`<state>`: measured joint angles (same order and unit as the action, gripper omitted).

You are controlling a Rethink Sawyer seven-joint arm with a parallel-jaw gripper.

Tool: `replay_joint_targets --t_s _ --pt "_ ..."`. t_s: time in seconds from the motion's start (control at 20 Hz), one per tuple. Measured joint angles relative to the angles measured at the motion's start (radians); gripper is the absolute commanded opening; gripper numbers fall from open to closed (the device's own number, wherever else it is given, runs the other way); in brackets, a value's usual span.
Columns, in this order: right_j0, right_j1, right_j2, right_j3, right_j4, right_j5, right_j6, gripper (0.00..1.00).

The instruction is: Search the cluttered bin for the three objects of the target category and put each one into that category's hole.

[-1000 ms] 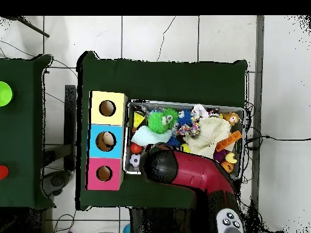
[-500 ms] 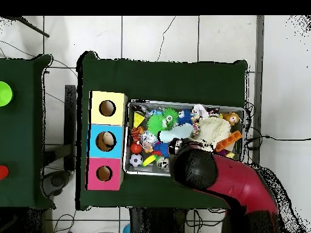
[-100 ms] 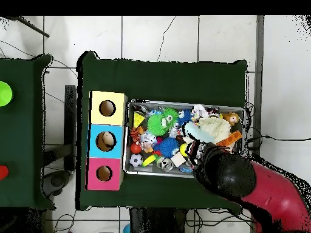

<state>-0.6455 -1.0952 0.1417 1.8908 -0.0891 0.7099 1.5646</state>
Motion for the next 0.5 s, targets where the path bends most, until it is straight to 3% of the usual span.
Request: replay_joint_targets --t_s 0.5 --pt "-0.131 -0.059 0.113 -0.015 -0.017 0.098 -0.024 0.0"
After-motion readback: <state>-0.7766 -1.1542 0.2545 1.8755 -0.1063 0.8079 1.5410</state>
